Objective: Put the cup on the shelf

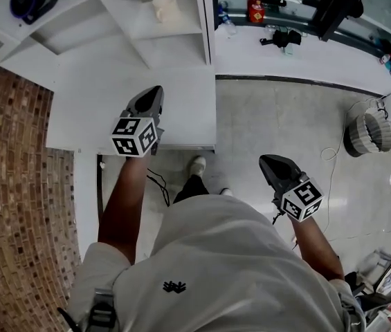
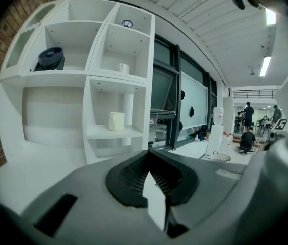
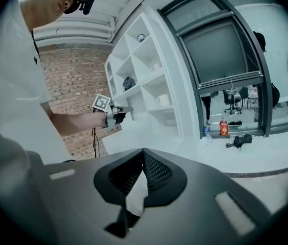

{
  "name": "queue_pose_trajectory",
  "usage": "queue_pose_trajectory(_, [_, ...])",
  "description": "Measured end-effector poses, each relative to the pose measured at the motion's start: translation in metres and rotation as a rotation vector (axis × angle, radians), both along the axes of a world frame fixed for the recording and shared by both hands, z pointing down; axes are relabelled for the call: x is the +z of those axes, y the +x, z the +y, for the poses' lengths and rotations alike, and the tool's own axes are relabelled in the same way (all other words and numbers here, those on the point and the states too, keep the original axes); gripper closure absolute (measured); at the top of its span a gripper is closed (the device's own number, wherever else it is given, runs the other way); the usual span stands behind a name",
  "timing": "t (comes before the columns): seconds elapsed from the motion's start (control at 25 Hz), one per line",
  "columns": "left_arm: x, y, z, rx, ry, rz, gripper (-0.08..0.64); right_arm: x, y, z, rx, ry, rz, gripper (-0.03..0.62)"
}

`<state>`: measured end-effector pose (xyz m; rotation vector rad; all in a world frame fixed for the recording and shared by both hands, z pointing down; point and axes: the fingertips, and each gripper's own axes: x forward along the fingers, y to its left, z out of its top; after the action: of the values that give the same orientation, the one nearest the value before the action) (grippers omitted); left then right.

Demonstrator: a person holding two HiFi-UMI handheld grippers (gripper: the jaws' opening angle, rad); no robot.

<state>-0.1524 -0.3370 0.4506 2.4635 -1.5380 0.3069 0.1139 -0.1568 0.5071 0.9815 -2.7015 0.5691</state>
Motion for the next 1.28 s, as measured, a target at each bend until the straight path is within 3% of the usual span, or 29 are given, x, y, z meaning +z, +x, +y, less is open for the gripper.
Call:
queue_pose_trajectory(0.28, [0.020,0.021,0.059,0.061,-0.046,-0.006,0.553,0.005,0.001,0.025,-0.033,0.001,0.010,0.581])
queue_pose_trajectory(0.64, [0.047,0.056,0.129,0.199,-0.112,-0.036,0.553,0.004,-0.007,0.049,-0.070,0.018,0.011,0.581])
queue_pose_trajectory(1.28, [0.071,0.098,0.199,0.300,-0.192,-0.025,0.552,-0.002,-0.001,0.064,-0.096,0.053,0.019,0.581])
